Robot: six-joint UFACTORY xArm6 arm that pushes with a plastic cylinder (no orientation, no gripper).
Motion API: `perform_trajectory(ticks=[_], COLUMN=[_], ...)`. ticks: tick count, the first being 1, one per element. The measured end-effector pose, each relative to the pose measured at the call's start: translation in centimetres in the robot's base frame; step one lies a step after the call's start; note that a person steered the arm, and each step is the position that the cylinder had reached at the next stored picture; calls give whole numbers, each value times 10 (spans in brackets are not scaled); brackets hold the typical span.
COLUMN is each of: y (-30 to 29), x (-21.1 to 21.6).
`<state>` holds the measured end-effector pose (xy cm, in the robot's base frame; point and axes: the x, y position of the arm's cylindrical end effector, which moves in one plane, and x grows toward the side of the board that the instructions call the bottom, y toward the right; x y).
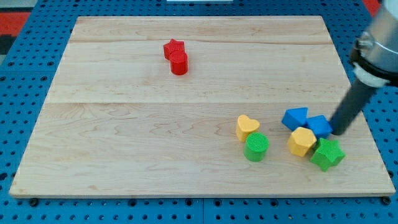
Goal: Push the green star slightly down
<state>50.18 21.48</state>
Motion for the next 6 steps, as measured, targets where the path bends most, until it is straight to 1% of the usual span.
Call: perform_trajectory(ticks=[1,2,3,4,5,6], y=[-44,-75,-34,-24,-24,-52], x=[-13,-13,-12,28,57,57])
